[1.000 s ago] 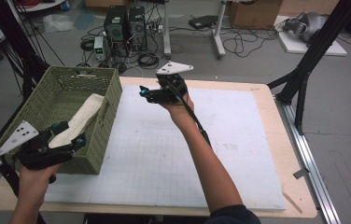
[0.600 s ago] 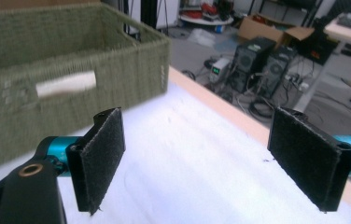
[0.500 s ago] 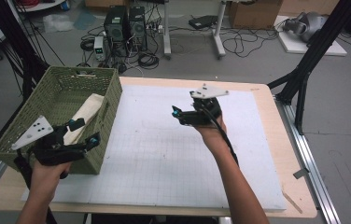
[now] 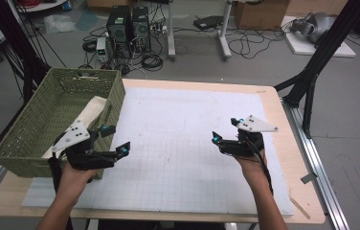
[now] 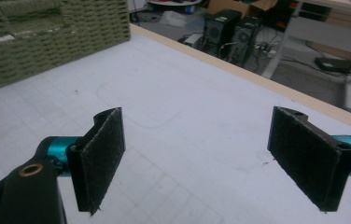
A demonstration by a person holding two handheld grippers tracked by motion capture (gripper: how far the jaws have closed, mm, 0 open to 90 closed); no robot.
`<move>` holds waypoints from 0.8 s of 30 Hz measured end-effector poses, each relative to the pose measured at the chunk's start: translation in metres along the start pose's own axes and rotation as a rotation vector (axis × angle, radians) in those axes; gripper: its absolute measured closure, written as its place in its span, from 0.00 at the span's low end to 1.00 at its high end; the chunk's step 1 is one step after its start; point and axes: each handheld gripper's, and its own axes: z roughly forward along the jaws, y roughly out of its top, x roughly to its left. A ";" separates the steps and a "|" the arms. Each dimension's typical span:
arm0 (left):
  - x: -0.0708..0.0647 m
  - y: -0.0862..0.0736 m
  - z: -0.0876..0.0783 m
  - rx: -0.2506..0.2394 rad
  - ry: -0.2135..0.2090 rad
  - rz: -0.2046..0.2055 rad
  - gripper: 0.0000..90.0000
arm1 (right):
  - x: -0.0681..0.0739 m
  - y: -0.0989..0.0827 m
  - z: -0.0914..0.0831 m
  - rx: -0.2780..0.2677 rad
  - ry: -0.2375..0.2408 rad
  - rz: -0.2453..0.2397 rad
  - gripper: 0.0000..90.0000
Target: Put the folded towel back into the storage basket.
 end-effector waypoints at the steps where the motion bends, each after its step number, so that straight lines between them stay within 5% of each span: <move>1: -0.002 -0.001 0.003 0.000 -0.011 0.001 0.23 | -0.001 -0.005 -0.005 0.005 -0.012 0.002 0.19; 12: -0.022 -0.020 0.043 -0.018 -0.100 0.018 0.20 | -0.006 -0.050 -0.037 0.043 -0.064 0.032 0.20; 24: -0.025 -0.055 0.074 0.024 -0.102 0.035 0.20 | -0.010 -0.090 -0.048 0.080 -0.094 0.064 0.20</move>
